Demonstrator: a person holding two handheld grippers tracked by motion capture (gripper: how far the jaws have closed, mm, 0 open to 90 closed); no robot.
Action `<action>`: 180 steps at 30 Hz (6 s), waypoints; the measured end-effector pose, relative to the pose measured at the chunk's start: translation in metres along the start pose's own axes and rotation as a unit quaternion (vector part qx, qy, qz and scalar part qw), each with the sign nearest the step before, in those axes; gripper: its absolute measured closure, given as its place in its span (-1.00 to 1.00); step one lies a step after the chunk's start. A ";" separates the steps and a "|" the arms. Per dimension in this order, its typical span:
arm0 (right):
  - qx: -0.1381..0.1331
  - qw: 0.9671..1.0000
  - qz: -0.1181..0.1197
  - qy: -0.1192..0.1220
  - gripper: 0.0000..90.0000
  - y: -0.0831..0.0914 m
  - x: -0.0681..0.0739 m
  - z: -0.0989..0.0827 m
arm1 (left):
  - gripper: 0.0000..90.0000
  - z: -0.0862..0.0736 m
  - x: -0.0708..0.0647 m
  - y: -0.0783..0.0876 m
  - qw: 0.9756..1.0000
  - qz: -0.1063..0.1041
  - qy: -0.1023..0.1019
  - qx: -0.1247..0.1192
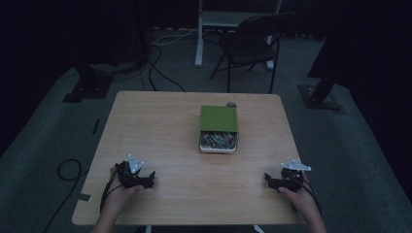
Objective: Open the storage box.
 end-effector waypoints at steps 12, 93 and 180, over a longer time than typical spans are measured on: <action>0.000 1.000 0.000 -0.001 -0.75 0.000 0.000 0.000 | -0.88 0.027 -0.031 -0.007 0.998 -0.001 -0.057 -0.021; 0.000 1.000 0.002 0.001 -0.74 -0.001 0.000 0.001 | -0.37 0.141 -0.178 -0.045 0.903 0.067 -0.408 -0.120; 0.000 1.000 0.002 0.001 -0.74 -0.001 0.000 0.001 | 0.54 0.126 -0.186 -0.032 0.859 0.115 -0.487 -0.109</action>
Point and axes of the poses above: each handheld gripper's, and its own axes: y roughly backward along the jaws, z roughly out of its top, x roughly to its left, the point moved 10 cm from there along -y, roughly forward along the jaws, and after that the axes turned 8 degrees about x, right-handed, at the moved point
